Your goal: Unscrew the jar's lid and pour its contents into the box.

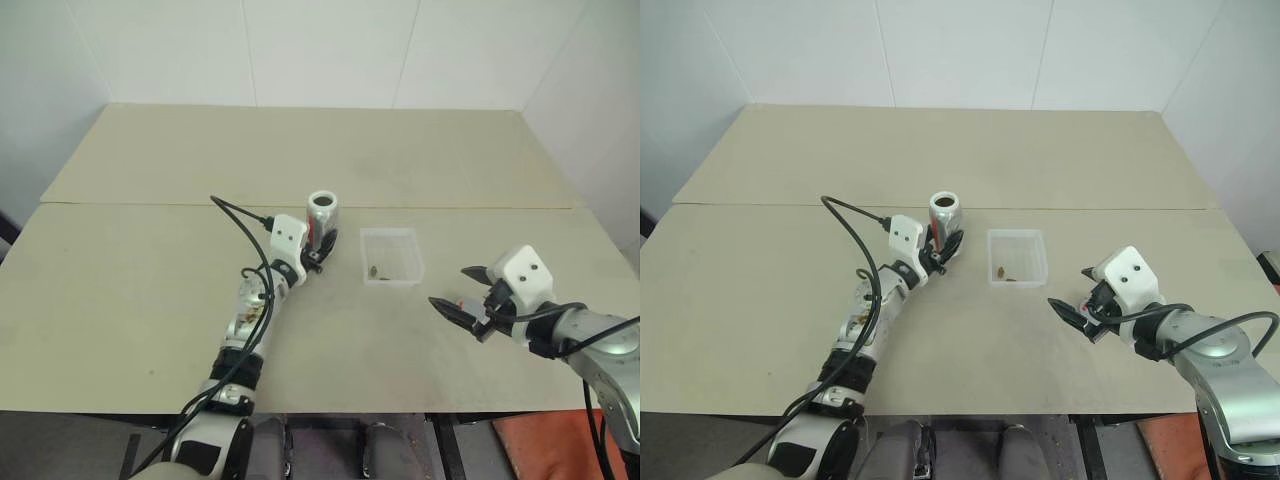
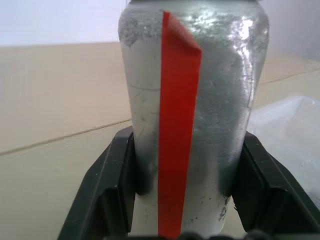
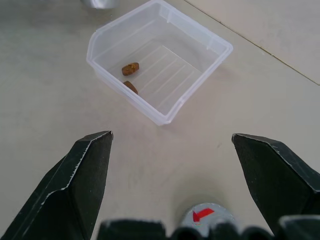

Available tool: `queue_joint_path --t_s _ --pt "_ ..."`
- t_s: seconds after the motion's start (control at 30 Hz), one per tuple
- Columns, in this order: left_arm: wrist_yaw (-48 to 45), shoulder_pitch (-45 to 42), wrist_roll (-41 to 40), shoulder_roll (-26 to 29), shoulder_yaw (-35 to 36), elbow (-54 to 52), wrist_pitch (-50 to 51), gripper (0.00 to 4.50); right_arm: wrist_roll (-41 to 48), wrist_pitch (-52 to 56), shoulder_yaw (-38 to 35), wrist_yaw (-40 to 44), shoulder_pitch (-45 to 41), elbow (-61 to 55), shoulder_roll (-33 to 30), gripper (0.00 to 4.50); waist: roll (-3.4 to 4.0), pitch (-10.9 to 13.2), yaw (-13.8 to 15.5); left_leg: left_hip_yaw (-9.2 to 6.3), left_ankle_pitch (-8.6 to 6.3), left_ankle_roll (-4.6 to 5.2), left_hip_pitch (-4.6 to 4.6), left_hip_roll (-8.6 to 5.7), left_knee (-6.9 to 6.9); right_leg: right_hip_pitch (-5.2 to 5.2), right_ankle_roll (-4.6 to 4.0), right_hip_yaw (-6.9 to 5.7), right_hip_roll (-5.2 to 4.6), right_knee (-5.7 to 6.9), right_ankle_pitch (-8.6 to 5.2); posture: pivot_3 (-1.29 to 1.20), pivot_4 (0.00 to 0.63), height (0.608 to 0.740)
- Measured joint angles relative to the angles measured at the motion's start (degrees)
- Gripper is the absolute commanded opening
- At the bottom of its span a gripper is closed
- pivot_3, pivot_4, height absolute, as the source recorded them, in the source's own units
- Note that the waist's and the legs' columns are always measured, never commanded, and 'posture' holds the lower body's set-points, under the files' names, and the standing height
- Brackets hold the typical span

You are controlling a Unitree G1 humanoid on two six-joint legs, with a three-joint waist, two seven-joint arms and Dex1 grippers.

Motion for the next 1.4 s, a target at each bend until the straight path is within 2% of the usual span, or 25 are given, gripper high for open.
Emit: queue_joint_path --t_s 0.3,0.5,0.53,0.57,1.0,1.23,1.4 --pt "2.2 3.4 -0.6 -0.6 0.2 -3.4 2.4 2.23 -1.0 -0.3 0.5 0.3 0.2 0.3 0.0 4.44 0.04 0.0 0.1 0.00 -0.04 0.06 0.06 0.00 0.00 0.06 0.00 0.00 -0.02 -0.06 0.00 0.00 0.150 0.740" --pt "3.7 5.0 -1.8 -0.8 0.5 -3.7 4.0 4.14 -1.3 -0.8 0.7 0.8 0.1 0.5 0.0 4.50 0.05 -0.1 0.0 0.01 -0.04 0.07 0.11 0.00 -0.01 0.07 0.00 0.02 -0.02 -0.10 0.00 0.00 0.150 0.740" --pt "3.6 5.4 -2.0 -0.7 0.5 -3.7 4.1 4.39 -1.3 -0.8 0.7 0.9 0.1 0.5 0.0 4.50 0.05 -0.1 0.0 0.01 -0.04 0.07 0.11 0.00 -0.01 0.07 0.00 0.02 -0.02 -0.10 0.00 0.00 0.150 0.740" --pt "3.4 5.6 -2.2 -0.6 0.5 -3.8 4.1 4.45 -1.3 -0.8 0.7 0.9 0.1 0.6 0.0 4.50 0.05 -0.1 0.0 0.01 -0.04 0.07 0.11 0.00 -0.01 0.07 0.00 0.02 -0.02 -0.10 0.00 0.00 0.150 0.740" --pt "2.5 10.5 -4.0 2.8 0.5 -14.2 10.8 4.45 -2.3 -2.8 1.5 1.3 -0.3 2.3 0.0 4.50 0.05 -0.1 -0.1 0.01 -0.05 0.08 0.12 0.01 -0.03 0.06 0.00 0.04 -0.02 -0.11 0.00 0.00 0.150 0.740" --pt "-3.5 19.7 -7.8 11.0 1.4 -27.7 17.3 4.45 -3.4 -3.6 3.1 2.1 -2.2 4.0 0.0 4.50 0.09 -0.1 -0.2 0.03 -0.05 0.07 0.15 0.03 -0.07 0.05 -0.01 0.09 -0.02 -0.11 -0.01 0.00 0.150 0.740" --pt "-13.2 28.1 -16.6 21.0 6.7 -37.1 20.5 4.45 -3.5 -4.2 3.4 3.3 -2.2 4.7 -0.6 4.50 0.13 -0.1 -0.2 0.05 -0.05 0.07 0.18 0.13 -0.11 0.03 -0.06 0.10 -0.02 -0.12 -0.03 0.00 0.150 0.740"
